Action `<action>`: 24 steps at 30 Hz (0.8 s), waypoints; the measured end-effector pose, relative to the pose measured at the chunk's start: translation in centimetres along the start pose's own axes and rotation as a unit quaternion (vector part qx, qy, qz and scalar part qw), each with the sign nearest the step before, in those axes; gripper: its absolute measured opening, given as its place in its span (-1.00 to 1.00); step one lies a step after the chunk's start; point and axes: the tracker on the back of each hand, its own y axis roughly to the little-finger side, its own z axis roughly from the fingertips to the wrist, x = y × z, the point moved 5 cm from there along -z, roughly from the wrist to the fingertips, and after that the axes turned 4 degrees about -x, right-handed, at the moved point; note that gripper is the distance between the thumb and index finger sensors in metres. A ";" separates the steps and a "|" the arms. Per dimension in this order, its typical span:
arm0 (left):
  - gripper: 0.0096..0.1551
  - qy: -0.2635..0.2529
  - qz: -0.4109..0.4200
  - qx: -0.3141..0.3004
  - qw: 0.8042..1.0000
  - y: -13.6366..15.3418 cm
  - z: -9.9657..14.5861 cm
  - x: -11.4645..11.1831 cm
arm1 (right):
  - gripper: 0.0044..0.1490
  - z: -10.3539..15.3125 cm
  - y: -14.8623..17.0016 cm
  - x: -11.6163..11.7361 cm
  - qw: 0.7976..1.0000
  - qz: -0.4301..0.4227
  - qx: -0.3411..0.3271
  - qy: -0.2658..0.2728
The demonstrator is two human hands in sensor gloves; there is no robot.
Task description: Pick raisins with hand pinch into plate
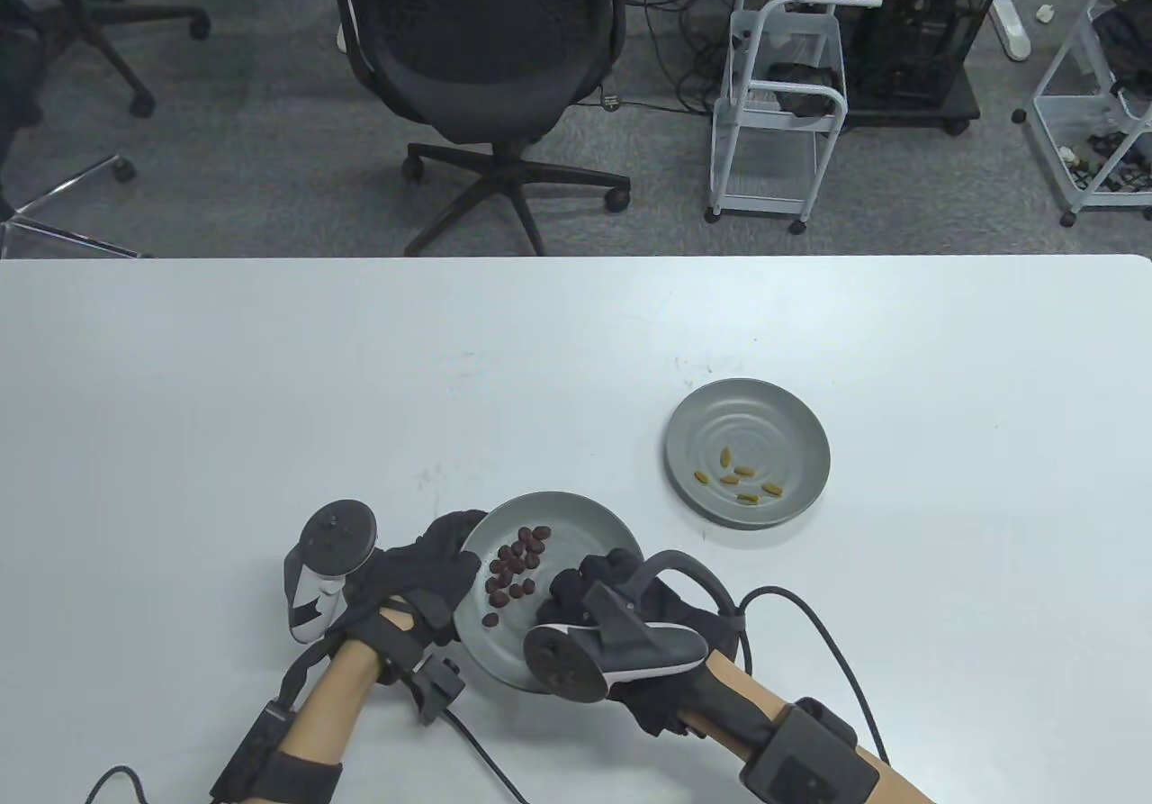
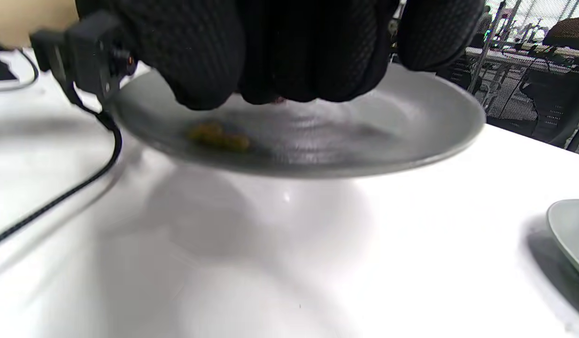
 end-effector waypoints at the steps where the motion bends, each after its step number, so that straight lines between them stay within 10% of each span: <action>1: -0.33 0.000 0.000 -0.001 1.000 0.0 0.0 0.0 | -0.30 -0.1 0.0 0.2 1.000 0.003 0.002 -0.009; 24: -0.33 -0.012 0.012 -0.001 1.000 0.0 0.1 0.1 | -0.46 -1.0 -0.7 0.7 0.996 0.064 -0.002 0.066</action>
